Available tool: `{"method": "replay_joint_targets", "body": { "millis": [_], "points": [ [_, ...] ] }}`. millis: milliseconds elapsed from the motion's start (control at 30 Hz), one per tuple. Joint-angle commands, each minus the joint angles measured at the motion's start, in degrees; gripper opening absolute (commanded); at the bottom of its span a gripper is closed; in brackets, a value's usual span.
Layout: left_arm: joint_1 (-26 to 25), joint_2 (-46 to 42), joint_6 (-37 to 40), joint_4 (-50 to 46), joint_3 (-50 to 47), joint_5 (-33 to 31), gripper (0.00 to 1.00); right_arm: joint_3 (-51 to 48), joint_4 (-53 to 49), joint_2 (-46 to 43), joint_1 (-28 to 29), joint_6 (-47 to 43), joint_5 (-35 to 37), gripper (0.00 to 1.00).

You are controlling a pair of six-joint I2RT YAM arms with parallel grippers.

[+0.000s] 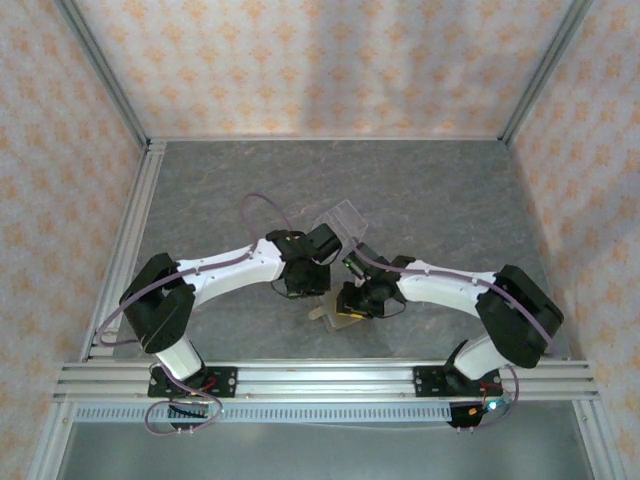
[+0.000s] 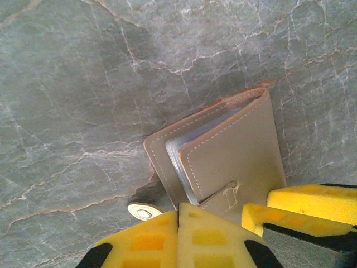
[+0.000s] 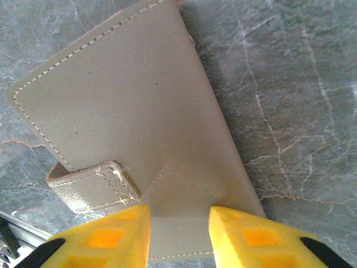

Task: Put the credit cards into the card holder
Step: Close the card holder at the bottom-center of the table, then turn over the card holder at the bottom-center of the table.

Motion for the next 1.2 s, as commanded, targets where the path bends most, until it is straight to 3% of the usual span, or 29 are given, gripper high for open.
{"method": "replay_joint_targets", "body": {
  "millis": [0,567,833,1033,1167],
  "points": [
    [-0.3,1.7,0.4,1.4,-1.3,1.8,0.00,0.8,-2.1,2.8,0.5,0.0,4.7,0.36],
    [-0.9,2.9,-1.4,9.6,-12.5,3.3,0.00,1.4,0.1,2.3,0.4,2.8,1.8,0.39],
    [-1.0,3.5,-1.1,10.2,-15.9,2.0,0.00,4.6,-3.6,-4.2,-1.6,-0.3,1.7,0.51],
    [-0.9,1.1,-0.4,6.6,-13.0,0.3,0.00,4.2,-5.1,-6.5,-4.9,-3.1,-0.2,0.53],
    [-0.9,-1.9,-0.3,3.3,-8.9,-0.8,0.00,3.3,-4.6,-6.3,-5.1,-3.3,-0.6,0.46]
  ]
}}
